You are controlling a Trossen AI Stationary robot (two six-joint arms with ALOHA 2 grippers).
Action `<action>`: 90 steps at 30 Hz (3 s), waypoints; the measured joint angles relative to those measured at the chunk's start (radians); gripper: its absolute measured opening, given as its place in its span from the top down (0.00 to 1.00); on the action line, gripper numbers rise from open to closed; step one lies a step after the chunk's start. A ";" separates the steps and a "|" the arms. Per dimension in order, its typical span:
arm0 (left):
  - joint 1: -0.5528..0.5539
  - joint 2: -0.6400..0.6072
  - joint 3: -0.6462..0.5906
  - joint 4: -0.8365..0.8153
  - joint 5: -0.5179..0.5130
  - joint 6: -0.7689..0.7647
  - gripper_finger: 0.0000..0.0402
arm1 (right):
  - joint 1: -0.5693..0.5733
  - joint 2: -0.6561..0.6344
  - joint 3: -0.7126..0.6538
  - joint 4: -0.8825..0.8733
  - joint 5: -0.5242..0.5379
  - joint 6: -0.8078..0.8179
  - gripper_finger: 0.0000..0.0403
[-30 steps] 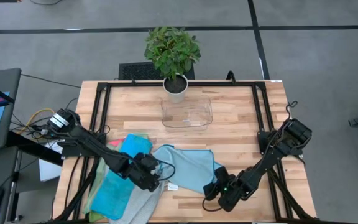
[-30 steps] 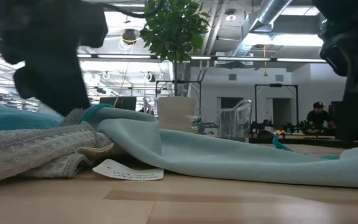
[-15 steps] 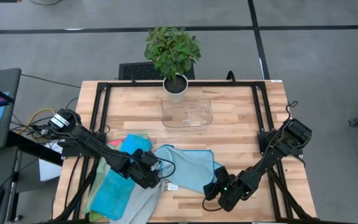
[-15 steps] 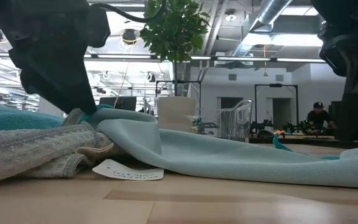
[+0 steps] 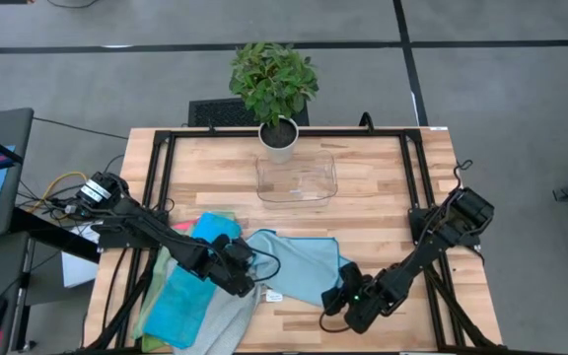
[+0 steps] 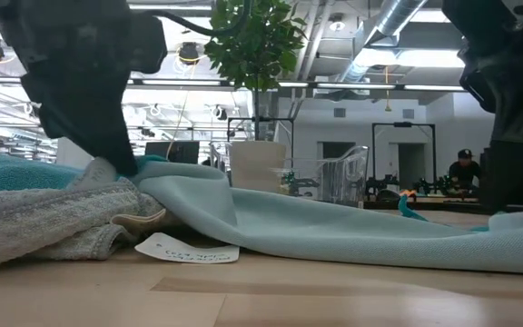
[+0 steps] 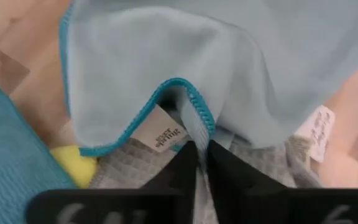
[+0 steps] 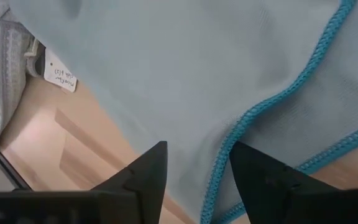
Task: Fold microfiber towels
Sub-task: Fold the light blue microfiber cloth
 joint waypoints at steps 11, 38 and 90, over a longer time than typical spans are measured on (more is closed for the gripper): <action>0.002 -0.052 0.014 -0.016 0.028 0.008 1.00 | -0.002 0.000 0.000 -0.003 0.000 0.001 0.76; 0.308 -0.495 0.040 -0.023 0.240 0.283 1.00 | 0.021 -0.378 0.210 -0.742 0.572 -0.132 0.98; 0.725 -0.178 0.030 0.020 0.800 0.427 0.46 | -0.008 -0.406 0.137 -1.093 0.273 0.242 0.97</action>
